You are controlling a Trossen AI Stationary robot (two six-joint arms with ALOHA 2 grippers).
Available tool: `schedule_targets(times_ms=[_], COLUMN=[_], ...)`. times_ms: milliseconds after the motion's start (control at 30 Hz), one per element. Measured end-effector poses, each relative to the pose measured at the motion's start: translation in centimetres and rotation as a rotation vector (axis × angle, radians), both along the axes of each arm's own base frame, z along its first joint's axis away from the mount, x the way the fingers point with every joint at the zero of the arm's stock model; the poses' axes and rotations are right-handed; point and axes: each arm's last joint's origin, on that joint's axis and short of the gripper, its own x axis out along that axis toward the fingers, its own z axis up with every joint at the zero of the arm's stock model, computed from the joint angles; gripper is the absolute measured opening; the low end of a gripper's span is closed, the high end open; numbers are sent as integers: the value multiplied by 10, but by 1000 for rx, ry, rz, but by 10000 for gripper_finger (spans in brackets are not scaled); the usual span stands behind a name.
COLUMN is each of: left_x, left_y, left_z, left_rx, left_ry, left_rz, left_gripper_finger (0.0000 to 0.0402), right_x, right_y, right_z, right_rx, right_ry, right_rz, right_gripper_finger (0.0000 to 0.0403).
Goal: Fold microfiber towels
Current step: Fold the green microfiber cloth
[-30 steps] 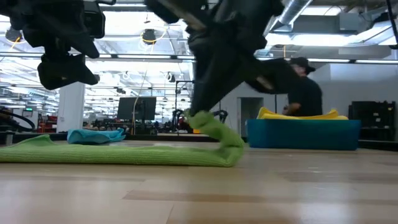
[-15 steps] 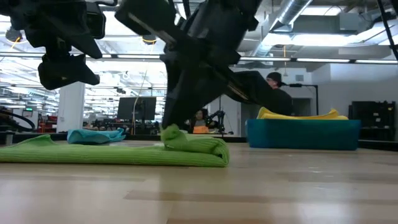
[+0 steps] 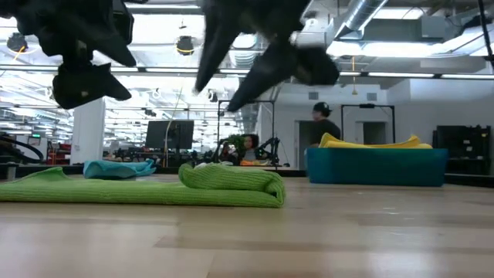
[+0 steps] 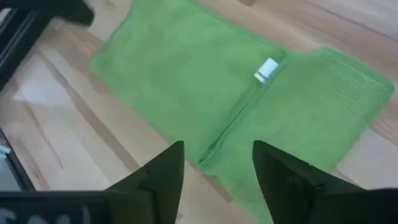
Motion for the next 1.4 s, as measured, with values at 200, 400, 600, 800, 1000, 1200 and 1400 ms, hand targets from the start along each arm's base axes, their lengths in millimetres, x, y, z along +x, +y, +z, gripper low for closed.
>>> schedule_targets(times_ms=[200,400,600,800,1000,1200,1400], left_x=[9,34,63,97,116,122,119], left_y=[-3,-12,-23,-30,-37,-40,-42], left_z=[10,3,-33,-58,-69,-73,-78], left_rx=[12,79,180,281,332,372,367], left_ry=[-143,-286,-202,-91,95,187,215], left_rz=[24,60,49,24,-78,-88,-104], left_gripper_finger=[212,212,181,139,97,59,39], right_x=[-17,-32,-43,-54,-59,-59,-54], right_y=[25,36,40,47,55,53,49], right_z=[-9,-31,-51,-59,-60,-60,-64], right_rx=[-55,-84,-66,-45,-50,-109,-133], right_ry=[7,-10,-6,4,-3,-30,-46], right_rz=[46,-27,-50,-80,-67,-74,-91], right_gripper_finger=[211,200,193,184,171,141,101])
